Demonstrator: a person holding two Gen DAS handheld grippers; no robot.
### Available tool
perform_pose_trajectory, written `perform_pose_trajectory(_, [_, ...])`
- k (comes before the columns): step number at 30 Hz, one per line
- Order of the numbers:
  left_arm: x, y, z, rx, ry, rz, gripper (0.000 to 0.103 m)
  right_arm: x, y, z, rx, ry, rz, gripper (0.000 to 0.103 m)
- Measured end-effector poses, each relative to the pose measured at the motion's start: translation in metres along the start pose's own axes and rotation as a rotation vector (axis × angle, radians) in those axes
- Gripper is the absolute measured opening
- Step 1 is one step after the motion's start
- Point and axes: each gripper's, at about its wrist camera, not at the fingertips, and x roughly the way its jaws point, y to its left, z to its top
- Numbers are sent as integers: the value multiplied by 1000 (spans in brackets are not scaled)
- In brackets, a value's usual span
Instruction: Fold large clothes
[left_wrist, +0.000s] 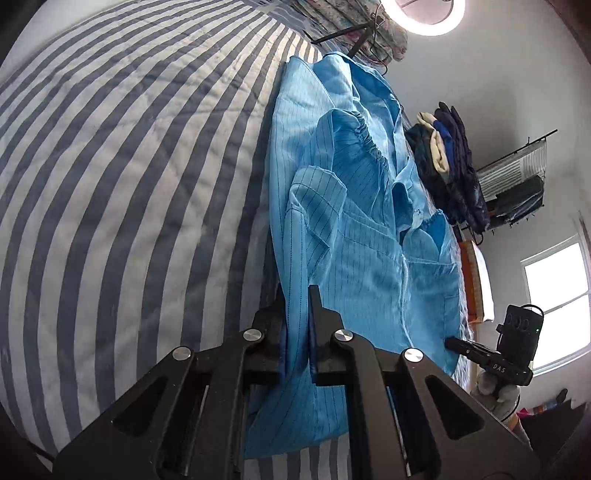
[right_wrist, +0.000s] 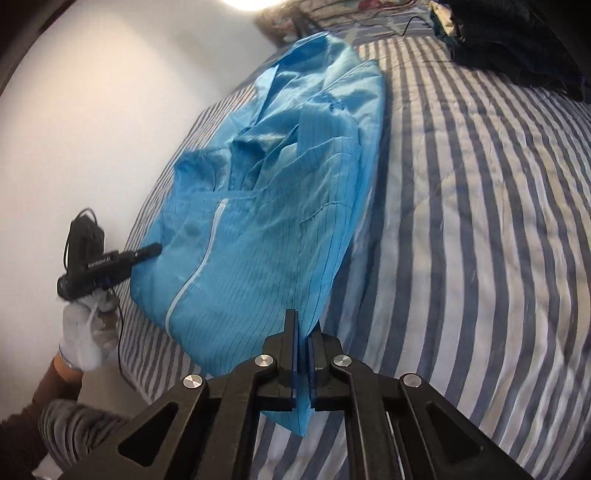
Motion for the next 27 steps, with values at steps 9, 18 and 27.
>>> perform_pose_trajectory(9, [-21, 10, -47, 41, 22, 40, 8, -4, 29, -40, -98, 73, -20, 2])
perform_pose_trajectory(18, [-72, -32, -12, 188, -73, 105, 23, -49, 49, 1, -212, 18, -60, 27])
perform_pose_trajectory(27, [-58, -90, 90, 279, -129, 82, 23, -77, 95, 116, -292, -134, -15, 28])
